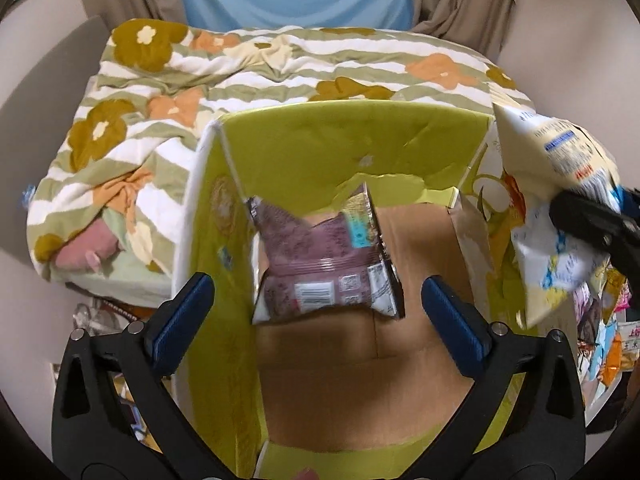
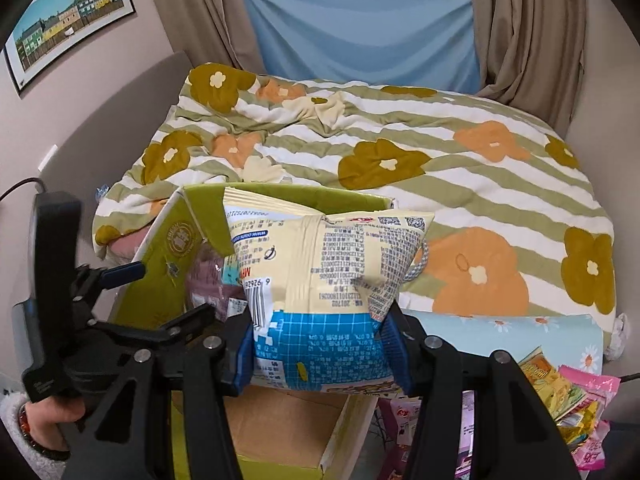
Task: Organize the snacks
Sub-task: 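Carry both bags over the yellow box and open both tools to drop them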
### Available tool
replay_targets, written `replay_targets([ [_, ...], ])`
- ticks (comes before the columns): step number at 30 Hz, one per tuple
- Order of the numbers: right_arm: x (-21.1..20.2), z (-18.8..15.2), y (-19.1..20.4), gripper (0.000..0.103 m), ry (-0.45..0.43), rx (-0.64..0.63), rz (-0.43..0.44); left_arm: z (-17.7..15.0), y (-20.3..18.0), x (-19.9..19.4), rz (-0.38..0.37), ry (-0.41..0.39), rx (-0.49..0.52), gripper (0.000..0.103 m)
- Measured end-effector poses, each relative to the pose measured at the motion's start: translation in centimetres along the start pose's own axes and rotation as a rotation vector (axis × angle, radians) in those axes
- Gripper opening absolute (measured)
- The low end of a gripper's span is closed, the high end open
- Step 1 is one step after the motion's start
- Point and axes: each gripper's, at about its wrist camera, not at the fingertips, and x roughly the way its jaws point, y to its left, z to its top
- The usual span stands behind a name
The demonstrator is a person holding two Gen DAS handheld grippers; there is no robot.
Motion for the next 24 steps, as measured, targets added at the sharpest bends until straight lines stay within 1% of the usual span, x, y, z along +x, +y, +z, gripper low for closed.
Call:
replay_targets([
  [4,-0.7,0.8,0.8,0.05,-0.013,-0.021,0.029,-1.2,0.6,-2.0,0.032,0.001,-0.037,0.103],
  [7,-0.9,1.7,2.0,0.05,-0.008,-0.051,0.053,-2.1,1.0,-3.6,0.05,-0.022,-0.059,0.103],
  [11,0.9,2.6,3.0,0.05,0.031,-0.078,0.087,-2.4,1.5,-4.3,0.077,-0.03,-0.085,0.103],
  [15,2.8,2.5,3.5,0.051,0.042,-0.096,0.086,-2.8,1.8,-4.1,0.092,-0.017,-0.099,0.103],
  [16,3.2,2.4,3.4,0.053,0.043,-0.091,0.084,-2.9,2.0,-4.0,0.096,-0.013,-0.101,0.103],
  [18,4.0,2.2,3.2,0.073,0.04,-0.071,0.083,-3.1,2.2,-3.8,0.098,-0.009,-0.107,0.103],
  [19,4.3,2.1,3.1,0.097,0.037,-0.06,0.088,-3.2,2.3,-3.8,0.098,-0.007,-0.112,0.103],
  [20,4.4,1.9,2.8,0.103,0.026,-0.049,0.096,-3.3,2.4,-3.7,0.097,-0.006,-0.116,0.103],
  [24,4.0,1.5,3.1,0.103,-0.009,-0.069,0.083,-3.5,2.5,-3.6,0.094,0.0,-0.126,0.103],
])
